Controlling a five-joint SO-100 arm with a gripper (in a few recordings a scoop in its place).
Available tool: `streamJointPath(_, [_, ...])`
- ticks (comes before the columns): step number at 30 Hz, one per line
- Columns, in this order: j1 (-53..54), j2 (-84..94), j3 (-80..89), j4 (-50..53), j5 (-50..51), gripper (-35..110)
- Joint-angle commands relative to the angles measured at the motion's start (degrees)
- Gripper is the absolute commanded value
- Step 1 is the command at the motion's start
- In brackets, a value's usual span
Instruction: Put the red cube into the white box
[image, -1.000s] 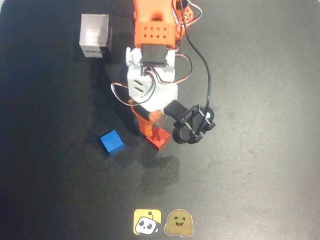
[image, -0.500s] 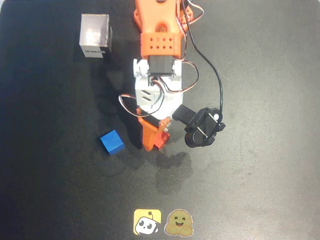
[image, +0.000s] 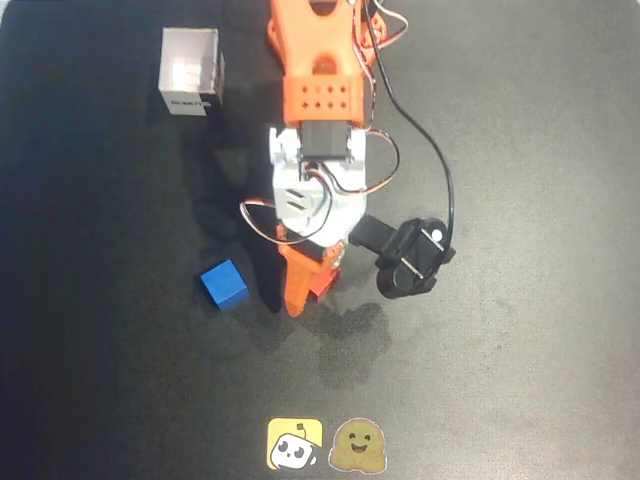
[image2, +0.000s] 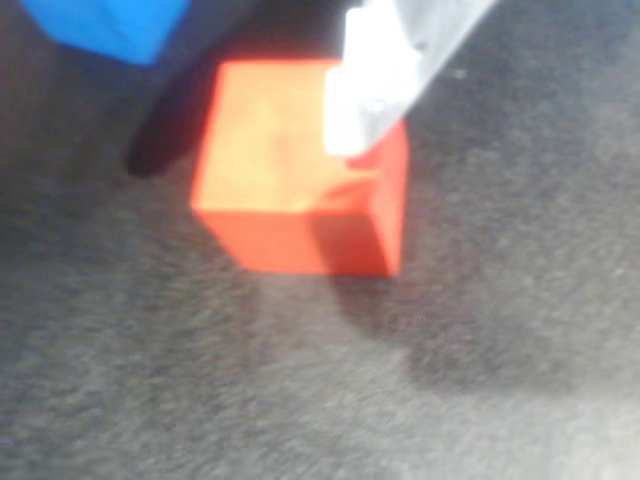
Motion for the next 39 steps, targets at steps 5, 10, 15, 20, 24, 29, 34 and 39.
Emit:
streamJointPath(5, [-1.23, 3.34, -0.26, 1.67, 2.02, 29])
streamJointPath(10, [-1.67, 4.22, 0.62, 2.64, 1.76, 29])
streamJointPath(15, [-1.93, 4.39, 2.37, 2.72, 0.88, 29])
streamJointPath(20, [-1.93, 4.57, 3.78, 2.72, 0.00, 29])
streamJointPath(24, [-2.02, 4.66, 4.83, 2.46, -0.79, 30])
streamJointPath(29, [-1.41, 4.83, 5.80, 1.85, -1.58, 30])
streamJointPath(34, [-0.88, 3.69, 6.42, 0.18, -2.02, 30])
streamJointPath(39, [0.00, 0.44, 7.29, -2.90, -2.64, 29])
